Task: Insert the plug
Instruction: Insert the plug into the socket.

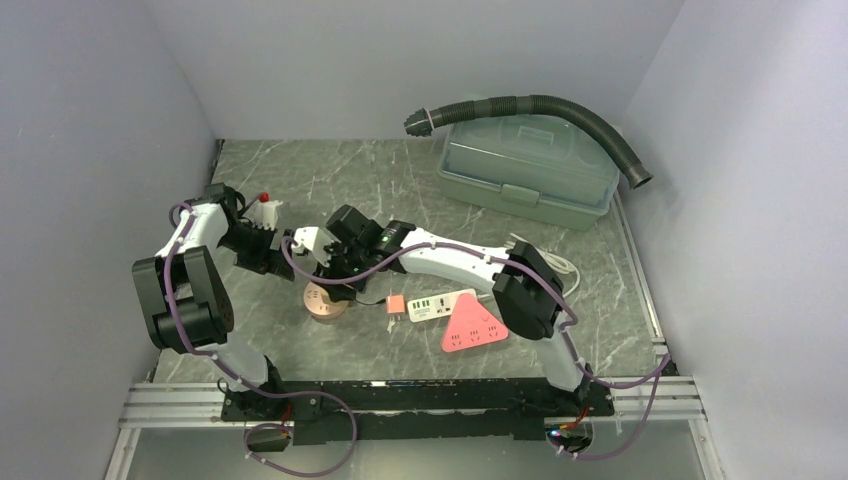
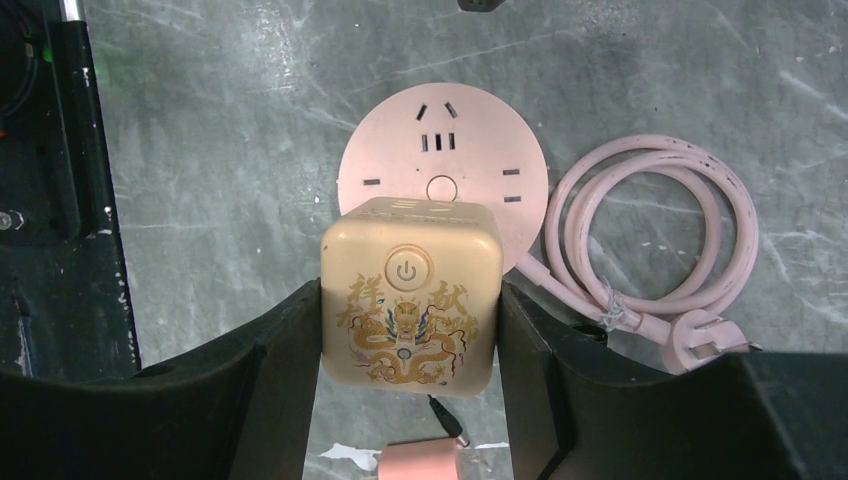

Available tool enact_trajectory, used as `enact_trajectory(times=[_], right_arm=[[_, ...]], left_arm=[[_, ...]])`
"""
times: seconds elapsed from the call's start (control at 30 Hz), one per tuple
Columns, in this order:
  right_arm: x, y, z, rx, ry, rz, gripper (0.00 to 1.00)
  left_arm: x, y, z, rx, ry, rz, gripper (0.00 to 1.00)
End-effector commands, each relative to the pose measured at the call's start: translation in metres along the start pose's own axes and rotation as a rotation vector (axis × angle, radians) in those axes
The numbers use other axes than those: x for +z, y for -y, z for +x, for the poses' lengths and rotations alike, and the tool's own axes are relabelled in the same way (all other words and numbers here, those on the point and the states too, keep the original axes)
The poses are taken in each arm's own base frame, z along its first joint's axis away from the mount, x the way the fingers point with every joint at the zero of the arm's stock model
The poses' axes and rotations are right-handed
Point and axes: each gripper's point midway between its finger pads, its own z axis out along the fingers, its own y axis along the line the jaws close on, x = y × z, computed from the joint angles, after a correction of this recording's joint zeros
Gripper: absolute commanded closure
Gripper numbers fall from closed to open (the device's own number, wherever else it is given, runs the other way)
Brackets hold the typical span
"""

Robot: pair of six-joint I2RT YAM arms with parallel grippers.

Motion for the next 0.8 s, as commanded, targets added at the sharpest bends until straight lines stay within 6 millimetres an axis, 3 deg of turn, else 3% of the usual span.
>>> enact_trajectory(times=[0.0, 0.2, 0.37, 0.77], right_arm=[[-0.011, 0.009, -0.02, -0.013, 0.078, 0.042, 1.0], [-0.005, 0.001, -0.022, 0.011, 0.077, -0.014, 1.0], [-0.003, -0.001, -0.021, 0.044, 0.041, -0.029, 1.0], [-0.044, 0.009, -0.073, 0.009, 0.199, 0.034, 1.0]], left_arm=[[-0.009, 0.005, -0.006, 0.019, 0.037, 0.008, 0.05], [-0.008, 0.006, -0.006, 0.02, 0.036, 0.02, 0.07], [-0.007, 0.011, -0.006, 0.02, 0.033, 0.055, 0.15], [-0.015, 0.017, -0.012, 0.027, 0.034, 0.085, 0.15]])
